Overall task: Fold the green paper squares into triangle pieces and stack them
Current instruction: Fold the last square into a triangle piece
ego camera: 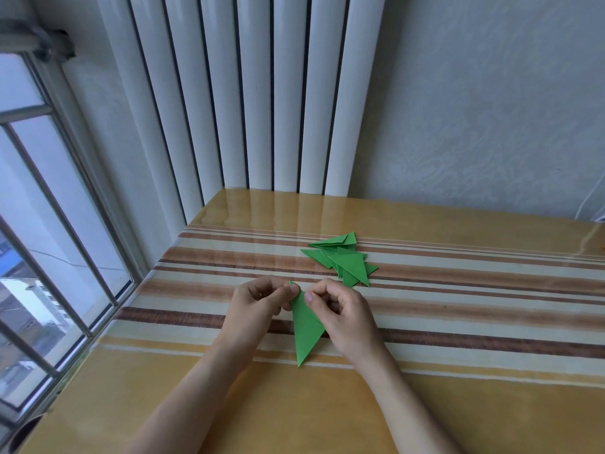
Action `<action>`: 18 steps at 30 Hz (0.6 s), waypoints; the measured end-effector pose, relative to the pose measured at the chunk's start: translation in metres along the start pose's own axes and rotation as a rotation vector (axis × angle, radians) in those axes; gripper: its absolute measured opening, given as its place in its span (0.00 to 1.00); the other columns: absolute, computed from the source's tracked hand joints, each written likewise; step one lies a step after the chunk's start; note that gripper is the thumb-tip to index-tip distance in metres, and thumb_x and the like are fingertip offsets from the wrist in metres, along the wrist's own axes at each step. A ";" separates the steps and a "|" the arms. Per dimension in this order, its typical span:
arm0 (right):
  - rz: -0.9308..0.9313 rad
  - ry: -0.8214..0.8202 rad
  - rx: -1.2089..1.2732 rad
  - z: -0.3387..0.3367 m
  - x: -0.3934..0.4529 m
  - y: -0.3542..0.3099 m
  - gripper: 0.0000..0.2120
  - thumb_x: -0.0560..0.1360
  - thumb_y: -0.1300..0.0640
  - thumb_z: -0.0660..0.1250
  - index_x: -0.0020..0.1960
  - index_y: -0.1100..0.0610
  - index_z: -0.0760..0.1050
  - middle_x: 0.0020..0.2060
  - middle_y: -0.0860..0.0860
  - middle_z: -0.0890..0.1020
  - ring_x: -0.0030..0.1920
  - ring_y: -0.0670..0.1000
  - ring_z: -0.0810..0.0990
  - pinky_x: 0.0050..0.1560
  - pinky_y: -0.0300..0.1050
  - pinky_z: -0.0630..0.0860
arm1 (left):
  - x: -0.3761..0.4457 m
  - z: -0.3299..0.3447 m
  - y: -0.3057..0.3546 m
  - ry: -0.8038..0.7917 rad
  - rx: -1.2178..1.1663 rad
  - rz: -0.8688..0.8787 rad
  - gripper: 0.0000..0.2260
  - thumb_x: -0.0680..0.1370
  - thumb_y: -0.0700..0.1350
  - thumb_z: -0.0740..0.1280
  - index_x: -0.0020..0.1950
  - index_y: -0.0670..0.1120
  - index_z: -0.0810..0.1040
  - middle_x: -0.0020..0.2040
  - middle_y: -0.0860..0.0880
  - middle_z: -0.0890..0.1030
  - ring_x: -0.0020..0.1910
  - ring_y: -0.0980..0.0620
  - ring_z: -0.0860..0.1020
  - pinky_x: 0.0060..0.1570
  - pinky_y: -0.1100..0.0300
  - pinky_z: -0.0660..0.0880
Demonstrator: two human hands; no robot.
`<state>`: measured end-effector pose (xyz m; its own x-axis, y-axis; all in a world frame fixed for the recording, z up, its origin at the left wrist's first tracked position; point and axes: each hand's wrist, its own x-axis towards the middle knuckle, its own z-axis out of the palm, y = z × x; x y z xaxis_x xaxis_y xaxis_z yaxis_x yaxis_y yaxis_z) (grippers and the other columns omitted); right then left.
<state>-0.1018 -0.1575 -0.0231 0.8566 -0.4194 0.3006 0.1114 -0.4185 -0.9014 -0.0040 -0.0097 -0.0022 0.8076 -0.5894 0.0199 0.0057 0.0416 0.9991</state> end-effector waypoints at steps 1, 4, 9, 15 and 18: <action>0.011 -0.009 0.000 0.000 0.000 0.000 0.07 0.82 0.54 0.69 0.45 0.52 0.82 0.37 0.49 0.81 0.38 0.48 0.76 0.40 0.50 0.73 | 0.000 0.000 0.000 0.002 0.002 0.004 0.09 0.79 0.41 0.72 0.39 0.43 0.82 0.35 0.48 0.78 0.34 0.57 0.73 0.37 0.67 0.70; 0.037 -0.027 -0.002 0.001 -0.001 0.000 0.07 0.82 0.55 0.69 0.46 0.53 0.82 0.36 0.47 0.81 0.38 0.45 0.76 0.39 0.44 0.72 | -0.002 0.002 0.000 -0.010 0.040 0.042 0.10 0.81 0.42 0.71 0.40 0.41 0.82 0.34 0.49 0.78 0.34 0.57 0.75 0.37 0.68 0.72; 0.071 -0.037 0.027 0.001 -0.002 -0.002 0.06 0.82 0.56 0.70 0.48 0.54 0.83 0.39 0.52 0.84 0.40 0.51 0.81 0.40 0.46 0.76 | 0.001 -0.001 -0.002 0.041 0.037 0.059 0.11 0.80 0.44 0.73 0.38 0.45 0.81 0.32 0.52 0.77 0.35 0.55 0.73 0.37 0.64 0.72; 0.123 -0.027 0.034 -0.001 -0.002 -0.002 0.06 0.83 0.57 0.69 0.49 0.55 0.83 0.36 0.51 0.83 0.32 0.48 0.80 0.37 0.44 0.77 | 0.006 -0.004 -0.002 0.145 -0.046 0.052 0.09 0.79 0.44 0.73 0.41 0.42 0.82 0.34 0.48 0.75 0.34 0.55 0.72 0.41 0.58 0.71; 0.116 -0.019 0.031 0.000 -0.002 -0.003 0.05 0.82 0.56 0.70 0.49 0.54 0.82 0.38 0.53 0.84 0.33 0.48 0.81 0.38 0.46 0.78 | 0.007 -0.004 -0.004 0.145 -0.034 0.047 0.09 0.79 0.45 0.74 0.43 0.41 0.83 0.35 0.45 0.76 0.36 0.53 0.73 0.42 0.56 0.71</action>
<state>-0.1038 -0.1559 -0.0204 0.8738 -0.4484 0.1880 0.0261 -0.3429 -0.9390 0.0038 -0.0105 -0.0065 0.8841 -0.4637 0.0583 -0.0159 0.0949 0.9954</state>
